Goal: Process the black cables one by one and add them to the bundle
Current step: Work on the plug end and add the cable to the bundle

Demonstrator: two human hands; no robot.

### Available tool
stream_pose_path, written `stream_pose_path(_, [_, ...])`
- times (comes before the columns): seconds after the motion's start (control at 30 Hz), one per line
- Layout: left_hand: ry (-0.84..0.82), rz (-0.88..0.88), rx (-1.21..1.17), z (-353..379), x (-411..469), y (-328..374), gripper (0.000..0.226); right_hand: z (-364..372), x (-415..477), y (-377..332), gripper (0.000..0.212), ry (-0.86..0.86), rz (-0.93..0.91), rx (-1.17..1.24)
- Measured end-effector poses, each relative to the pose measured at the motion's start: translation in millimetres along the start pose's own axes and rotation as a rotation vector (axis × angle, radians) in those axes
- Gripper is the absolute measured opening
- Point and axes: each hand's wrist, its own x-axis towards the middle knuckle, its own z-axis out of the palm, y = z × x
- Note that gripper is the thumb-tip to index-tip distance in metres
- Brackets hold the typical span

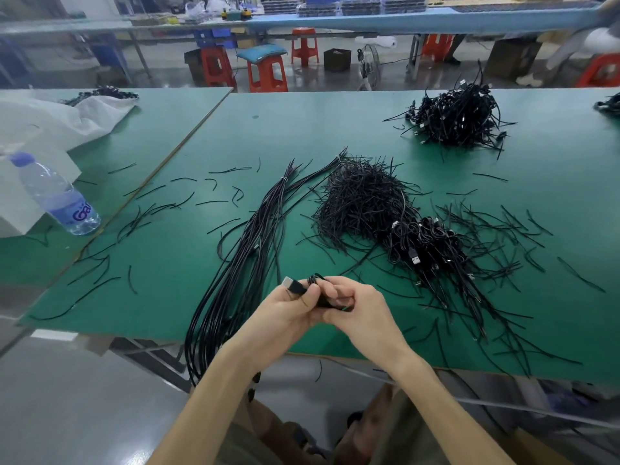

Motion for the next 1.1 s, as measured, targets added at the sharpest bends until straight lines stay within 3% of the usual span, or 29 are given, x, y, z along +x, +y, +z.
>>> stream_pose_path(0.13, [0.062, -0.024, 0.172, 0, 0, 5, 0.028, -1, -2, 2, 0.035, 0.027, -0.001, -0.079])
stream_pose_path(0.3, [0.266, -0.017, 0.507, -1, -2, 4, 0.022, -7, 1, 9, 0.031, 0.067, 0.01, -0.179])
stream_pose_path(0.47, [0.407, -0.06, 0.487, -8, -4, 3, 0.033, -4, 0, 16, 0.025, -0.027, -0.018, -0.354])
stream_pose_path(0.63, [0.296, -0.084, 0.663, -15, -5, 9, 0.036, 4, 2, 25, 0.023, -0.097, -0.053, -0.623])
stream_pose_path(0.8, [0.333, -0.018, 0.799, -16, -6, 9, 0.034, 13, -6, 21, 0.007, -0.163, -0.118, -0.778])
stream_pose_path(0.87, [0.332, 0.015, 0.752, -17, -7, 9, 0.028, 13, -9, 18, 0.016, -0.167, -0.116, -0.818])
stream_pose_path(1.0, [0.354, 0.034, 0.687, -17, -6, 7, 0.016, 16, -12, 17, 0.057, -0.209, -0.156, -0.95])
stream_pose_path(1.1, [0.334, -0.076, 0.712, -19, -4, 8, 0.017, 15, -9, 17, 0.036, -0.215, -0.164, -0.99])
